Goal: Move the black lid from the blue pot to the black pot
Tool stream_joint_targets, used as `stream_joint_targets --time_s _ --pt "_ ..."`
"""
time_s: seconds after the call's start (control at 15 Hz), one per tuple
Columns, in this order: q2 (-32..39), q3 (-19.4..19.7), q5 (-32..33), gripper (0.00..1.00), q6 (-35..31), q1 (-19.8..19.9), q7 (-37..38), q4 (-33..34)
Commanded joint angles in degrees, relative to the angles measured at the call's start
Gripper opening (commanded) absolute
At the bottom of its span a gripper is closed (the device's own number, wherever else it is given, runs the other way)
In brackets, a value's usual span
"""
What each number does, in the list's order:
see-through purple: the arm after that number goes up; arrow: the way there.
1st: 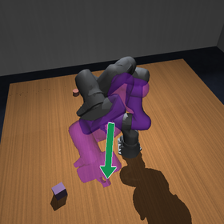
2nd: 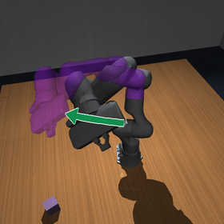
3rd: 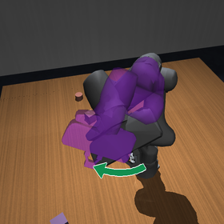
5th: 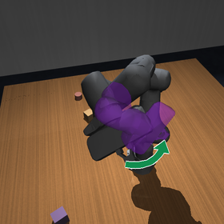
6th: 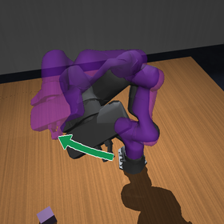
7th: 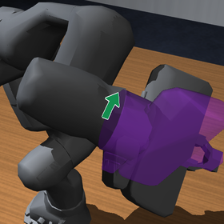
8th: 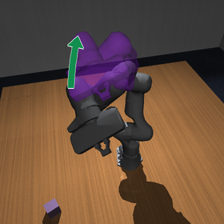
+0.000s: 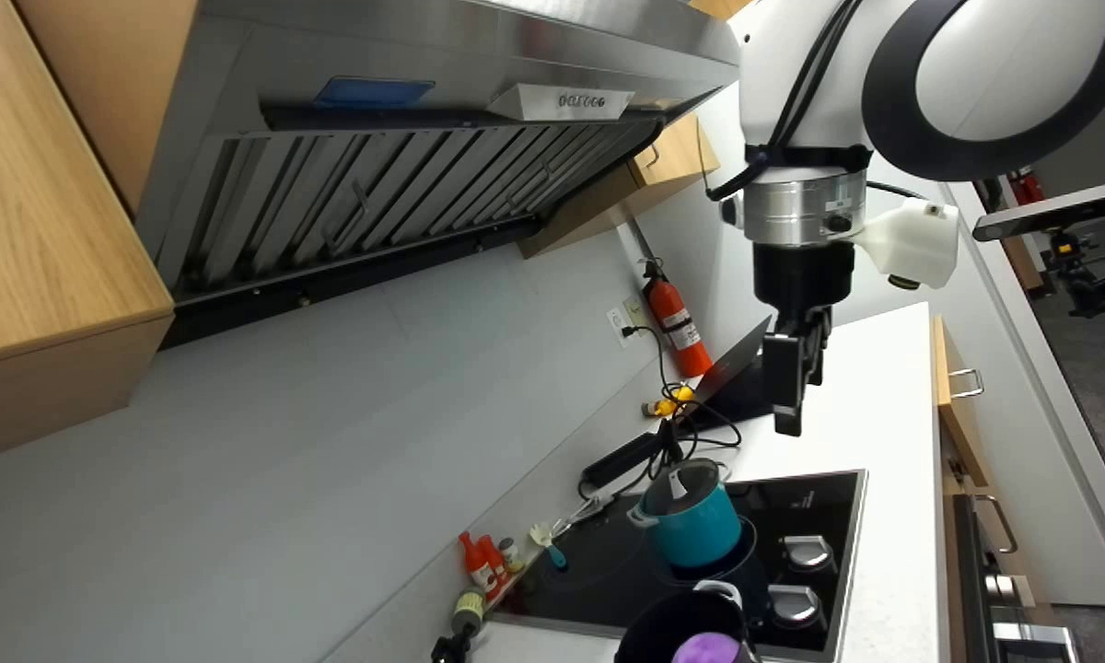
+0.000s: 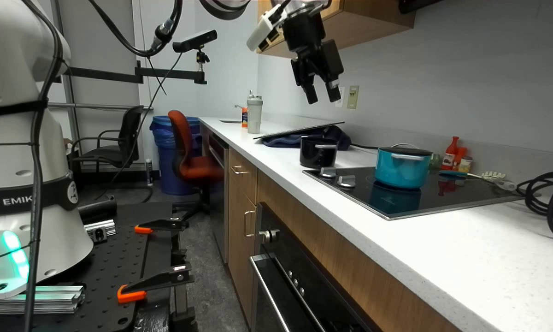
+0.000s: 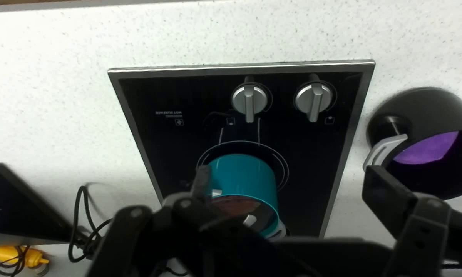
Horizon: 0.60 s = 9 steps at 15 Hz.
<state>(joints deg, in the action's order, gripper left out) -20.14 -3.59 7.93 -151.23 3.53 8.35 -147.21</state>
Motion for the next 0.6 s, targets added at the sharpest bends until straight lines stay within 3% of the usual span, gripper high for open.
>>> stream_joint_targets --time_s 0.0,0.53 --pt "-0.03 0.09 -0.09 1.00 0.13 -0.05 -0.16 0.07" --pt "3.57 -0.12 -0.10 1.00 -1.38 0.06 0.52 1.84"
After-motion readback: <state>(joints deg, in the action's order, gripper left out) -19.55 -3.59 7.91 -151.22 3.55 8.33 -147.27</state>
